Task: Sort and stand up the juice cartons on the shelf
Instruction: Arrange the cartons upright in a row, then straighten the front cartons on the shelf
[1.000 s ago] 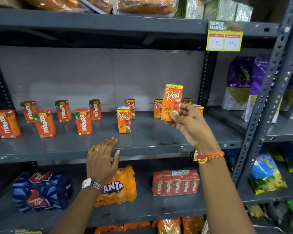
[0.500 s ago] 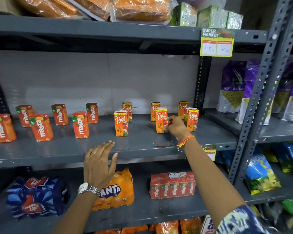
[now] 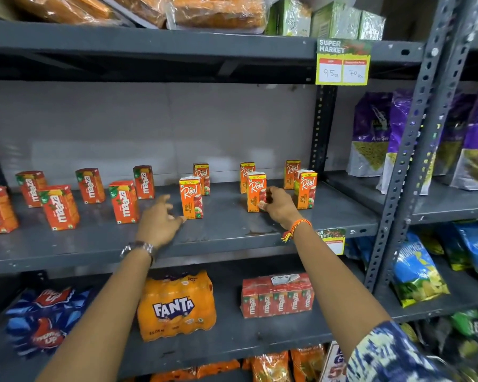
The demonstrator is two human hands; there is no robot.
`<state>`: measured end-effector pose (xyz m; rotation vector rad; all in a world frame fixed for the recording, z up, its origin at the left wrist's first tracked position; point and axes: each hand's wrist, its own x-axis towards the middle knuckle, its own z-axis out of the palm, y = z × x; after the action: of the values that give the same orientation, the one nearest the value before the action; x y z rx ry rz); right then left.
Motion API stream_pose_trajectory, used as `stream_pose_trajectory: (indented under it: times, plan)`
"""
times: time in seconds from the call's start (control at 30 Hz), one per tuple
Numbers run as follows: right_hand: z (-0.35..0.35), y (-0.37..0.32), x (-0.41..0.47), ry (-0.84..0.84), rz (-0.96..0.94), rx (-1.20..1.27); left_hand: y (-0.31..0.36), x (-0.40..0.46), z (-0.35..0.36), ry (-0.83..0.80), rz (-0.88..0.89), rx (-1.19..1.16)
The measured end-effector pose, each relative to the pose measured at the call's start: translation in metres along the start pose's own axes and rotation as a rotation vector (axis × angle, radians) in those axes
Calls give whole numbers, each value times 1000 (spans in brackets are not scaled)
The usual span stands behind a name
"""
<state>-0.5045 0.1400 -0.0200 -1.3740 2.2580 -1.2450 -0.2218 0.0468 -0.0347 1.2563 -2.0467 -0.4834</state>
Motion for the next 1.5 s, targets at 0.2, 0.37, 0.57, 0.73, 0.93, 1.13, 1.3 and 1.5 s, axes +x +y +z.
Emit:
stream_pose_trajectory:
  times: [0.2, 0.37, 0.57, 0.73, 0.93, 1.13, 1.3, 1.5]
  plan:
    - [3, 5, -5, 47, -50, -39, 1, 40, 15, -152, -38, -65]
    - [3, 4, -6, 58, -40, -57, 9, 47, 28, -157, 35, -41]
    - [2, 1, -9, 89, -38, -56, 7, 47, 36, -155, 41, -112]
    - [3, -1, -9, 84, 5, -80, 8, 46, 37, -161, 32, -122]
    - [2, -4, -10, 83, 24, -81, 12, 41, 35, -175, 20, -113]
    - [-5, -4, -17, 131, 18, 4, 13, 35, 29, -190, 17, -123]
    - [-46, 21, -39, 700, 72, 199, 5, -1, 7, -125, 75, 8]
    - [-79, 34, -18, 430, 338, 81, 4, -58, 7, -48, 282, 340]
